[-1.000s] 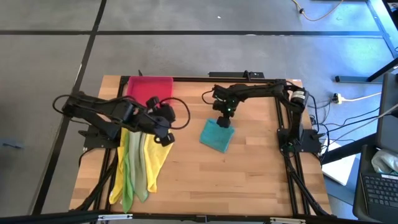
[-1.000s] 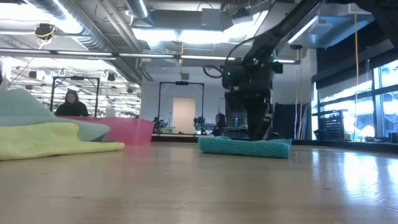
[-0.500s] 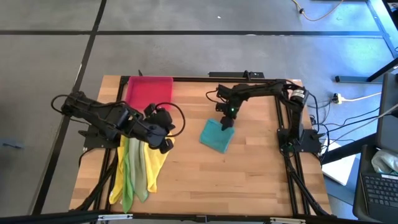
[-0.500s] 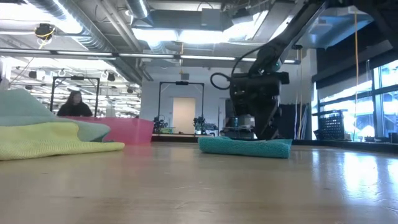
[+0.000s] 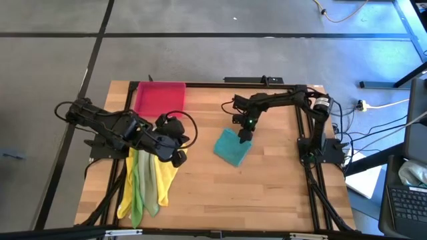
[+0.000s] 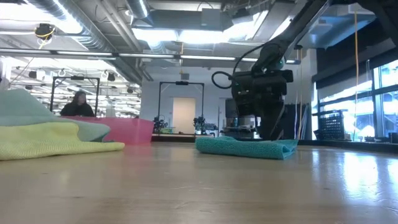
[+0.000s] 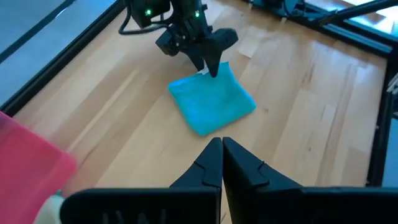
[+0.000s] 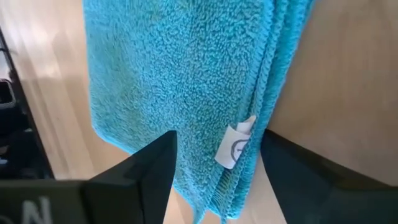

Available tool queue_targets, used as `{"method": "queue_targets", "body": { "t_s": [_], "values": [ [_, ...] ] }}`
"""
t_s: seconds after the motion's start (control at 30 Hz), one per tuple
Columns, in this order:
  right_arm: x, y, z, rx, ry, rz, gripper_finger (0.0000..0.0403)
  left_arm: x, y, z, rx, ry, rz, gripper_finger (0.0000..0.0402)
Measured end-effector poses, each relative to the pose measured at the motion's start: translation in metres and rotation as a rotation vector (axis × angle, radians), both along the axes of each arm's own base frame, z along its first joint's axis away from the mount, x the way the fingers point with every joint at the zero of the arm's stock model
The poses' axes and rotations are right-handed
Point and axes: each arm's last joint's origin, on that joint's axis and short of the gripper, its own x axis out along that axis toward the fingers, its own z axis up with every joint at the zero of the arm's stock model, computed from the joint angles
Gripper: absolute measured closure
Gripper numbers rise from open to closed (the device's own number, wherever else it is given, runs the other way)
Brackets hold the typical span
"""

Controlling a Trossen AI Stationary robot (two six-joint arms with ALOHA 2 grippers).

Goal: Fold microfiber towels
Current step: Put the blue folded microfiber towel into the pink bin

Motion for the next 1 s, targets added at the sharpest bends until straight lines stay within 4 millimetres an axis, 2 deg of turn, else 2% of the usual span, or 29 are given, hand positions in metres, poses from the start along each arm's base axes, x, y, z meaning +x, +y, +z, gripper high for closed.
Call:
{"method": "queue_targets", "body": {
  "t_s": [0.23, 0.43, 0.67, 0.9, 1.0],
  "values": [
    [0.012, 0.016, 0.000, -0.057, 0.005, -0.045, 0.0183, 0.001, 0.000, 0.001, -0.008, -0.019, 0.001, 0.0399],
    [0.020, 0.026, -0.001, -0.108, -0.029, -0.019, 0.0212, 0.002, 0.000, 0.001, -0.008, -0.020, 0.001, 0.0401],
    [0.027, 0.034, -0.001, -0.188, -0.058, -0.007, 0.0278, 0.002, 0.000, 0.001, -0.009, -0.022, 0.001, 0.0397],
    [0.035, 0.042, -0.004, -0.227, -0.116, 0.018, 0.0385, 0.004, 0.000, 0.000, 0.004, -0.018, 0.010, 0.0397],
    [0.036, 0.043, -0.005, -0.218, -0.119, 0.016, 0.0383, 0.012, 0.000, -0.006, 0.020, 0.003, 0.025, 0.0392]
  ]
}}
